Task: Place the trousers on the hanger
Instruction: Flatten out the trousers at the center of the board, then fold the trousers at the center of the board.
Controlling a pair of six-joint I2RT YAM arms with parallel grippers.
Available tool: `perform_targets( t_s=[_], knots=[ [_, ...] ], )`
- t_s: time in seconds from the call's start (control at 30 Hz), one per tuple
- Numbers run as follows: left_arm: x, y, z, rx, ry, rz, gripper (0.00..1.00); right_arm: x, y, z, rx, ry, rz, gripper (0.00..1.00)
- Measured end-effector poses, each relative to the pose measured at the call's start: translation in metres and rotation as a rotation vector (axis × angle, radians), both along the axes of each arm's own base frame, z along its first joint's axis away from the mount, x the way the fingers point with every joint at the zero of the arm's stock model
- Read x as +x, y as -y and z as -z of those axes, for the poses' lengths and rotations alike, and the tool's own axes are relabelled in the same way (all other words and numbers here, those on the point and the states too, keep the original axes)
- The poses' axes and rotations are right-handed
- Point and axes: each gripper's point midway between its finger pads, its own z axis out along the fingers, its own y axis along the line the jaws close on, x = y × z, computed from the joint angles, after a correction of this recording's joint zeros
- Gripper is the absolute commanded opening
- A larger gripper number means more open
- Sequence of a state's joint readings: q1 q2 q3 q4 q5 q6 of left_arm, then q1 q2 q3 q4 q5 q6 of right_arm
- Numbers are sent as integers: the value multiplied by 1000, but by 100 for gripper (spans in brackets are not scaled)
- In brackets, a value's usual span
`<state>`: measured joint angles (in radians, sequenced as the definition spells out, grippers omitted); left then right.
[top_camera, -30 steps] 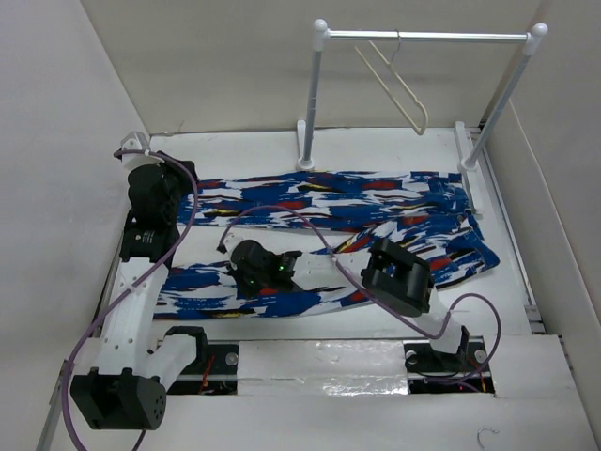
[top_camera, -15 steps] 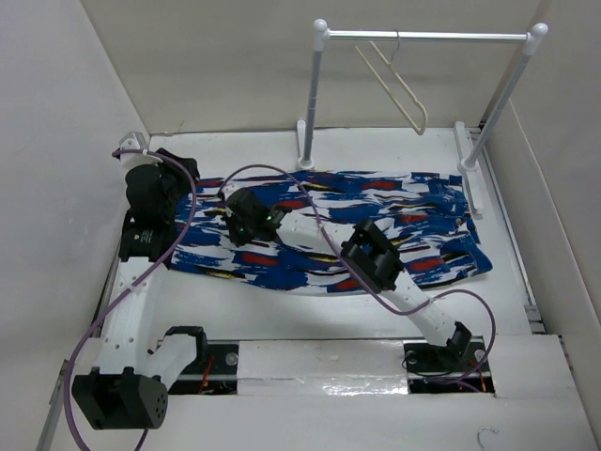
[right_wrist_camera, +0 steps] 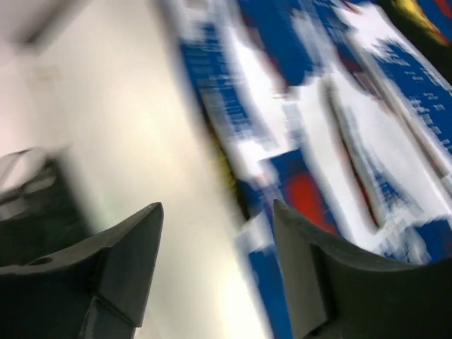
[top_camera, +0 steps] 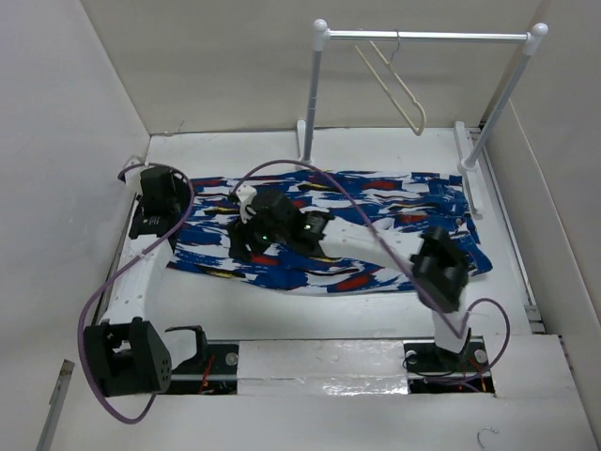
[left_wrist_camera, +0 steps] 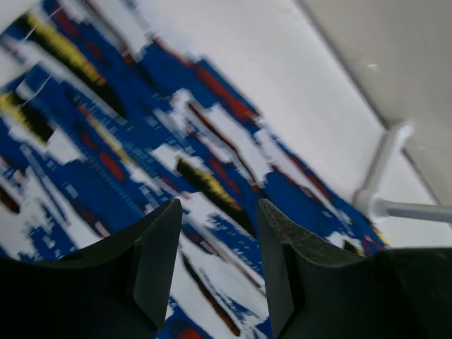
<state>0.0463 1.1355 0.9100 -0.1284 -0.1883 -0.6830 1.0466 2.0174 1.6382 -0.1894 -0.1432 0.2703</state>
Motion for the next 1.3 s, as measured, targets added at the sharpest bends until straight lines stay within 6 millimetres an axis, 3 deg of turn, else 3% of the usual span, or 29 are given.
perform_targets(
  t_s=[0.03, 0.07, 0.1, 0.17, 0.23, 0.3, 0.37, 0.4, 0.5, 0.63, 0.77, 0.87, 1.0, 1.1, 1.13, 1.17, 1.2, 1.27, 1.3],
  knots=[
    [-6, -9, 19, -17, -45, -33, 43, -12, 8, -24, 44, 29, -18, 31],
    [-15, -18, 38, -37, -86, -73, 42, -23, 16, -49, 99, 66, -29, 0],
    [-27, -30, 59, -56, -135, -123, 37, -32, 30, -67, 147, 96, -27, 0],
    [-50, -50, 89, -91, -206, -214, 15, -48, 62, -95, 214, 139, -9, 0],
    [-73, -67, 112, -114, -263, -294, 3, -60, 93, -104, 255, 174, 23, 0],
    [-87, -82, 121, -128, -295, -361, 5, -70, 122, -94, 256, 188, 65, 0],
    [-94, -96, 126, -139, -313, -415, 14, -82, 152, -69, 222, 178, 106, 1],
    [-97, -102, 131, -145, -329, -439, 29, -88, 167, -56, 200, 166, 127, 2],
    [-107, -111, 155, -168, -413, -485, 54, -98, 206, -38, 171, 156, 189, 9],
    [-117, -112, 181, -185, -516, -503, 57, -104, 245, -48, 228, 181, 271, 10],
    [-119, -119, 184, -167, -552, -527, 57, -109, 270, -61, 290, 191, 323, 10],
    [-113, -126, 179, -154, -533, -538, 50, -111, 279, -64, 313, 185, 343, 12],
    [-106, -129, 185, -155, -541, -527, 34, -109, 284, -54, 286, 158, 375, 18],
    [-97, -129, 188, -162, -532, -505, 2, -102, 290, -40, 254, 125, 432, 31],
    [-95, -128, 189, -165, -530, -493, 0, -98, 294, -34, 242, 111, 468, 37],
    [-94, -128, 189, -168, -526, -485, 0, -95, 297, -30, 238, 95, 497, 51],
    [-91, -126, 187, -173, -517, -473, 0, -87, 306, -21, 223, 73, 565, 57],
    [-86, -122, 182, -189, -490, -447, 0, -76, 324, -4, 204, 34, 684, 56],
    [-83, -120, 174, -192, -463, -433, 0, -71, 336, 5, 195, 13, 750, 50]
  ],
)
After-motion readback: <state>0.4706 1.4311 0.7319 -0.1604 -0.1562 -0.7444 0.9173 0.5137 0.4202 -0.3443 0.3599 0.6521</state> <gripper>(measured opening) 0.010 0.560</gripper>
